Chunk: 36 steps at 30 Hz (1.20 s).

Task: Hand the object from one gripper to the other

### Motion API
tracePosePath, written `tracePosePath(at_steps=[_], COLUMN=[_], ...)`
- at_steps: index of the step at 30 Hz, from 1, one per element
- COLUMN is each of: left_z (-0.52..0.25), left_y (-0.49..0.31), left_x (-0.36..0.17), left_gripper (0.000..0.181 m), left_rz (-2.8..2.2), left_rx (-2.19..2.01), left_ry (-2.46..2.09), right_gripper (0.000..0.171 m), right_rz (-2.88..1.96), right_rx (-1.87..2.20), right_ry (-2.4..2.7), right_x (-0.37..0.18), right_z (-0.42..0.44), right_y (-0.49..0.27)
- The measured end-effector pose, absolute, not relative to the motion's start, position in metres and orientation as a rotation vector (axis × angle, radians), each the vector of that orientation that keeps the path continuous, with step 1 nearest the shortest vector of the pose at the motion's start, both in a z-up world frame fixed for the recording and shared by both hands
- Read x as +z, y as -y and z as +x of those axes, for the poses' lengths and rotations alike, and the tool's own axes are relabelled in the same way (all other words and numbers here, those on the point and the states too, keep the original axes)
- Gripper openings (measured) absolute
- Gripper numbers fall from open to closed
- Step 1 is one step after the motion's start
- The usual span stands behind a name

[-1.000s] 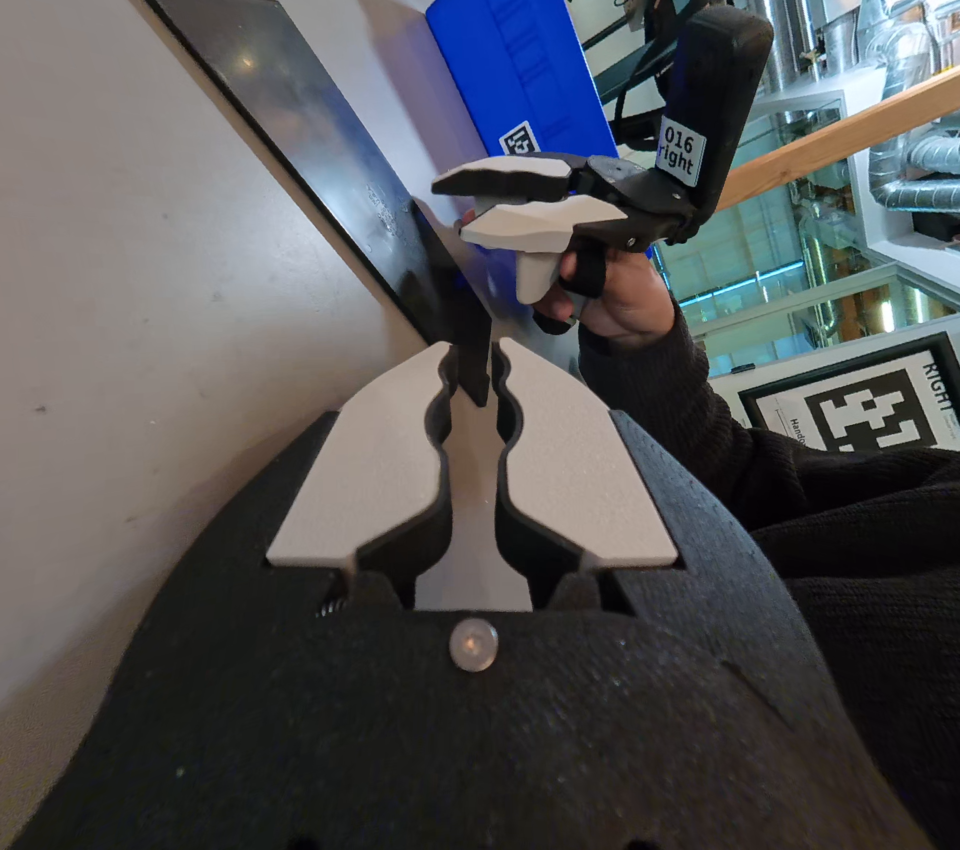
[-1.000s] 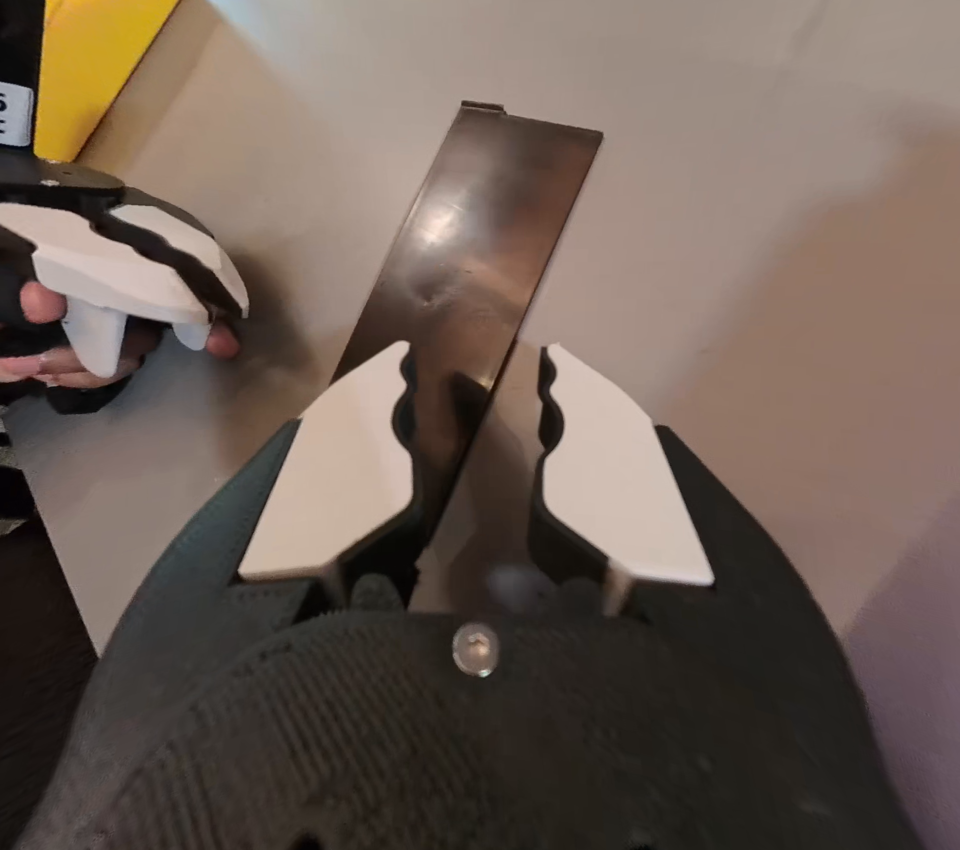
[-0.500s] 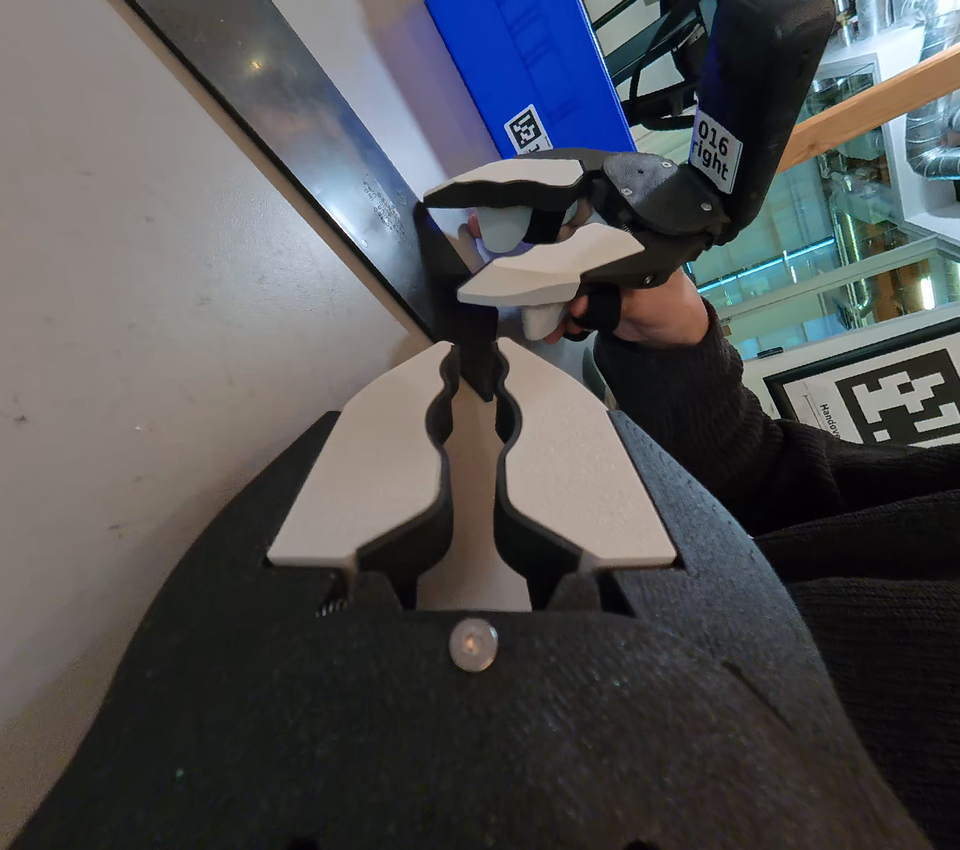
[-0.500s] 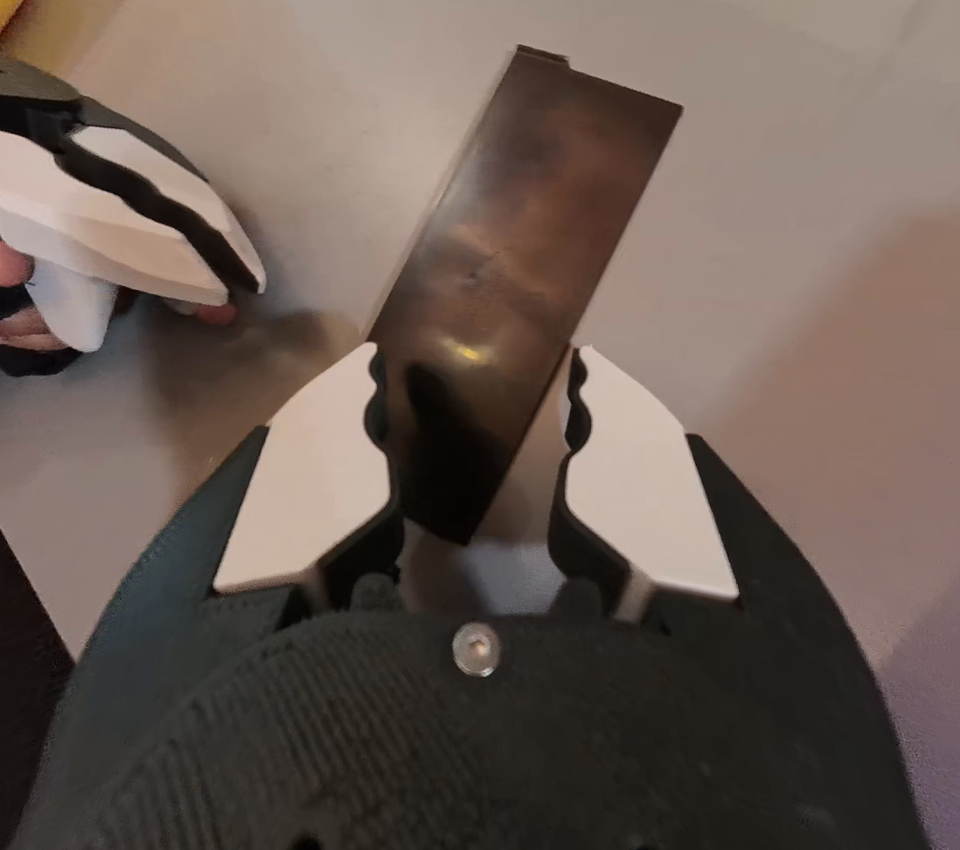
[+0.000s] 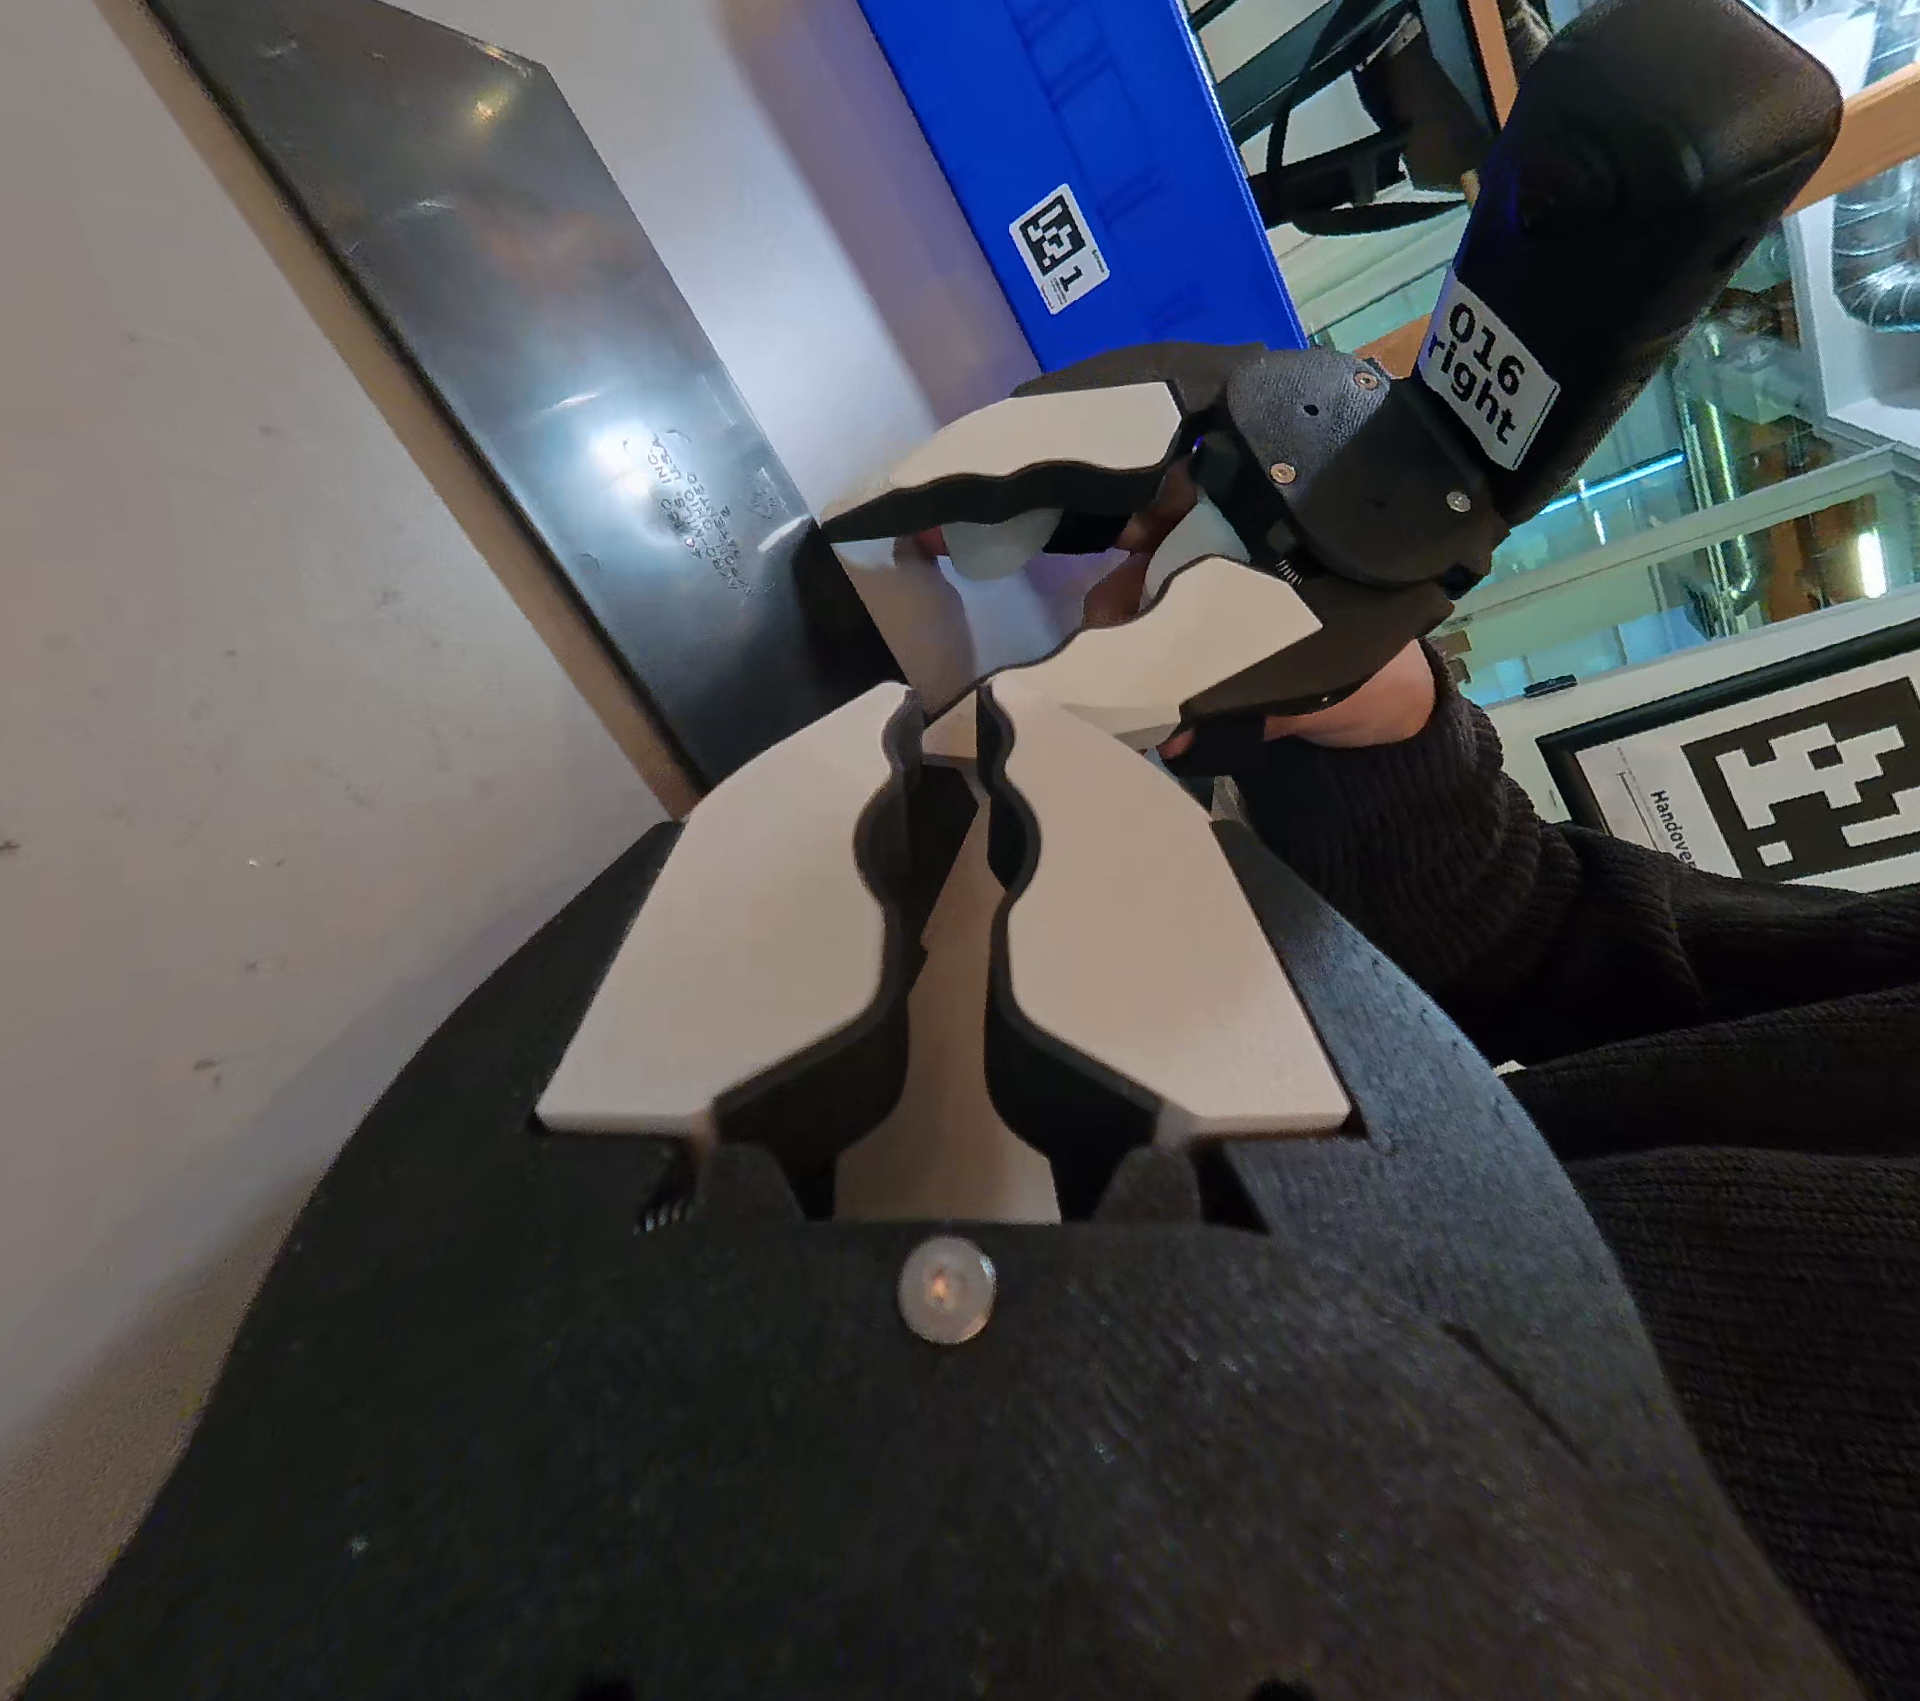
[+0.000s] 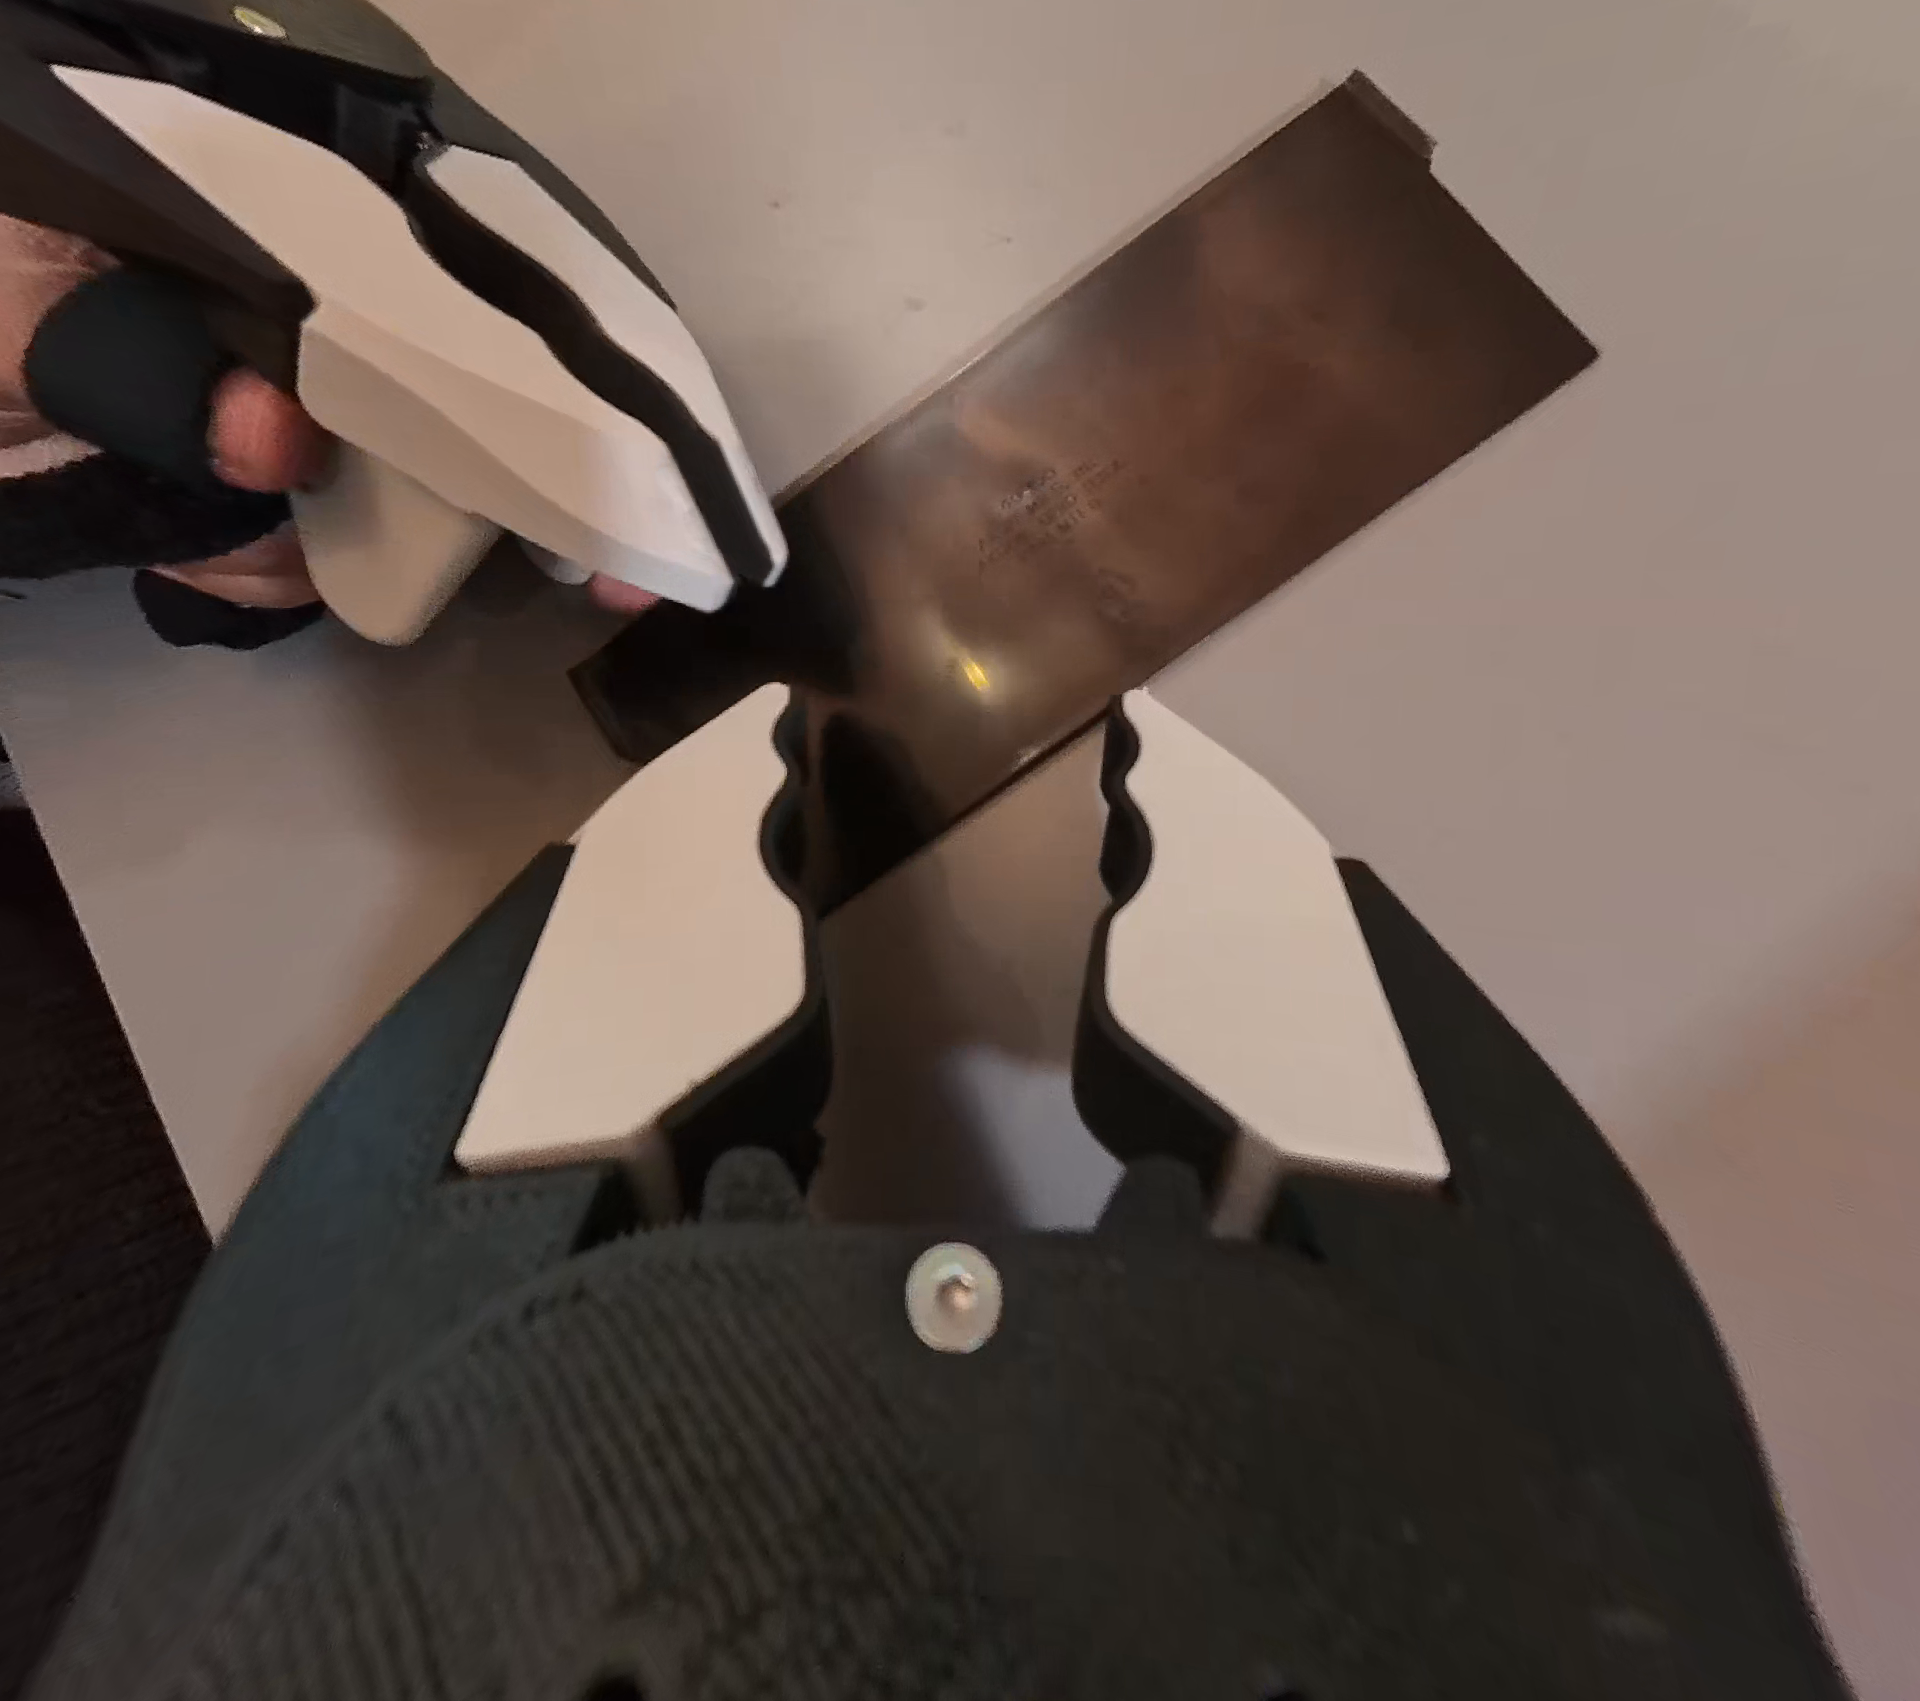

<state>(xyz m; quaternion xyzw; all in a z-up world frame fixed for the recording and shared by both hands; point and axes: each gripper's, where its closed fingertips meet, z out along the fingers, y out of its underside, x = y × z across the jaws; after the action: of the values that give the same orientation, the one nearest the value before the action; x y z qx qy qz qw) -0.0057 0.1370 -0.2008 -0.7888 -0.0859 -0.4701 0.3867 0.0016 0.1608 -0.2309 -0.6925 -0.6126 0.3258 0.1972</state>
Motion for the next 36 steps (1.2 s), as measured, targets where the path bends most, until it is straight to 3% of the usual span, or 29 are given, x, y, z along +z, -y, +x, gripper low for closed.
tracePosePath(at_steps=[12,17,22,31,36], left_z=[-0.022,-0.024,-0.024,0.018,0.026], left_y=[-0.139,-0.135,-0.131,-0.116,-0.114], left_x=[-0.197,-0.201,-0.213,-0.204,-0.204], left_gripper=[0.016,0.029,0.039,0.023,0.021], left_rz=[-1.981,-2.125,-2.249,-2.166,-2.178], left_rx=[-1.184,-0.85,-0.601,-1.308,-1.302], left_ry=[0.297,0.077,-0.075,0.121,0.09], right_gripper=[0.054,0.044,0.049,0.05,0.05], right_rz=[-1.972,-1.989,-1.983,-1.967,-1.936], right_rx=[0.915,0.793,0.771,0.874,0.865], right_ry=[1.635,1.631,1.664,1.701,1.725], right_x=[-0.229,-0.234,-0.234,-0.232,-0.233], right_z=[0.002,0.009,0.009,0.0,-0.002], right_y=[-0.171,-0.184,-0.179,-0.157,-0.152])
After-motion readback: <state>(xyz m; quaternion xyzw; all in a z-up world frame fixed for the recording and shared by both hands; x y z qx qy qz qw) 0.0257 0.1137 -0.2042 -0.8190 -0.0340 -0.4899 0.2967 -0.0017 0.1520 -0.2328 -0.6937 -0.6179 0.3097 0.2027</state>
